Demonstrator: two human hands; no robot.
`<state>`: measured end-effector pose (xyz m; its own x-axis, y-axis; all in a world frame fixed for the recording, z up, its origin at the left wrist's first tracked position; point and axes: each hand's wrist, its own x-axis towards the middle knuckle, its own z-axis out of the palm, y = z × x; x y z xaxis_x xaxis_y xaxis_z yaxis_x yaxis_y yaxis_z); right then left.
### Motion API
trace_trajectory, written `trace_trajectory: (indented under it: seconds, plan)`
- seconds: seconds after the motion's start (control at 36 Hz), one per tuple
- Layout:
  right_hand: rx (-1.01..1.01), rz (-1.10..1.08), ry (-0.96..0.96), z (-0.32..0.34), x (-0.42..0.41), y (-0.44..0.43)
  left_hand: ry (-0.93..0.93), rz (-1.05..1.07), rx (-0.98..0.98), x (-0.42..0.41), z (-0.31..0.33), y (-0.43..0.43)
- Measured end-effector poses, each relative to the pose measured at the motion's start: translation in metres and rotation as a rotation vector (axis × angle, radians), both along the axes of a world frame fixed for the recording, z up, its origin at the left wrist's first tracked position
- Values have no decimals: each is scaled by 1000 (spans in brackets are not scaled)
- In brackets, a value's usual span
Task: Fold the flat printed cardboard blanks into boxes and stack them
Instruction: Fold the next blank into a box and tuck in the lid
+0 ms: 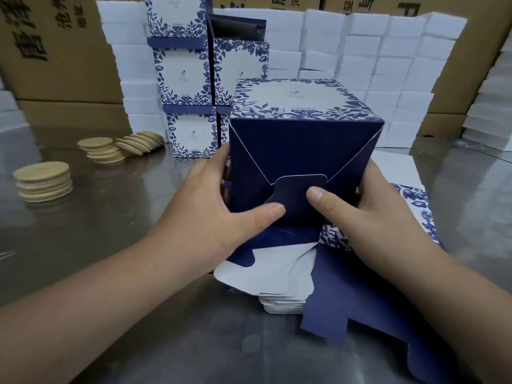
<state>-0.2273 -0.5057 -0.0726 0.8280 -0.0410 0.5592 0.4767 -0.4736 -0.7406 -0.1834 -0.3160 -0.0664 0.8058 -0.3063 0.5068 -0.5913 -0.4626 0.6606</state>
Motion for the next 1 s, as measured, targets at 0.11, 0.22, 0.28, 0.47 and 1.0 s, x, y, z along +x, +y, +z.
trace_trajectory:
  seconds: [0.11, 0.22, 0.28, 0.47, 1.0]
  plan:
    - [66, -7, 23, 0, 0, 0, 26, -1, -81, 2, 1, -1]
    - [138, -25, 47, -1, 2, 0, 56, 13, -189, 8, 1, -4]
    - [146, -38, 66, -2, 2, 1, 64, -1, -217, 9, -1, -7]
    - [240, 3, 160, 0, 5, 2, 139, -98, -316, 6, -8, -11]
    - [332, -147, 169, 0, 10, 9, 159, -31, -397, 6, -23, -20]
